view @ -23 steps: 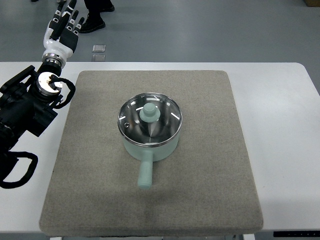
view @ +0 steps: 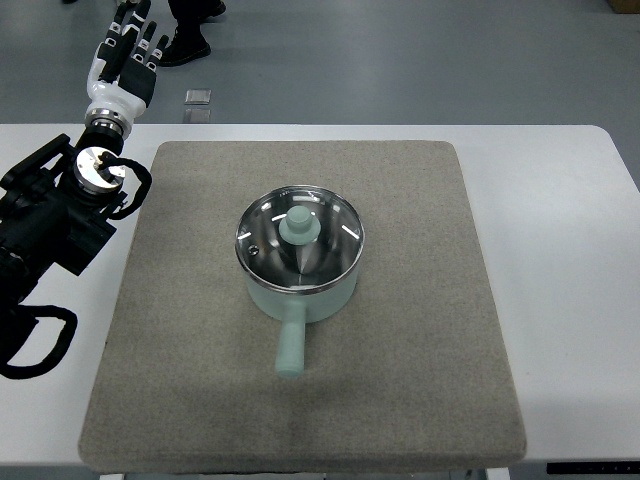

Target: Place lid left of pot with left hand

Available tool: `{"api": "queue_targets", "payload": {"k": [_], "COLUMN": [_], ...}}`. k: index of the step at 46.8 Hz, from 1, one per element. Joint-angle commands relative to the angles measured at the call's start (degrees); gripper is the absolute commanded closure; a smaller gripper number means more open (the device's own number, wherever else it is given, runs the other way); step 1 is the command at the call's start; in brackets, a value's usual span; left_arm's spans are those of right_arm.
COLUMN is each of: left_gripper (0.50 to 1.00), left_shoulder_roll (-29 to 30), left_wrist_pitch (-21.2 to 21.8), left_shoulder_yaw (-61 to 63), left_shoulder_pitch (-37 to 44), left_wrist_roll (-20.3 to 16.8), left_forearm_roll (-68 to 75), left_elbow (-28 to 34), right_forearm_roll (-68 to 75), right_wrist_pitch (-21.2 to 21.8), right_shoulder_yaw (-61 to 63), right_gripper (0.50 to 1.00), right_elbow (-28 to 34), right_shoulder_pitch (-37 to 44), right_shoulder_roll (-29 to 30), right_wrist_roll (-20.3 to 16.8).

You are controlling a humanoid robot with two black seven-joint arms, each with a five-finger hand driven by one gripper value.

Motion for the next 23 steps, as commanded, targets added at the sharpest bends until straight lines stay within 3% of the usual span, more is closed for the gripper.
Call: {"api": "queue_targets", "payload": {"k": [1, 23], "left_gripper": [0.504, 0.506], "left_shoulder_roll": [0.08, 0.25], "left_wrist_pitch": [0.16, 0.42], "left_shoulder_yaw": [0.20, 0.55], "left_shoulder_pitch": [-0.26, -0.17], "left_wrist_roll": [0.00, 0.09], "left_forearm_roll": [0.22, 0.22], "left_elbow": [0.01, 0.36], "right_forearm_roll": [0.00, 0.00], "right_wrist_pitch": [0.00, 0.00], "right_shoulder_yaw": [-0.01, -0.01], "right_gripper": [0.576, 0.576], "right_elbow": [0.00, 0.00], "right_shoulder_pitch": [-0.03, -0.03], "right_shoulder_roll": [0.00, 0.00], "right_wrist_roll": [0.00, 0.00]}}
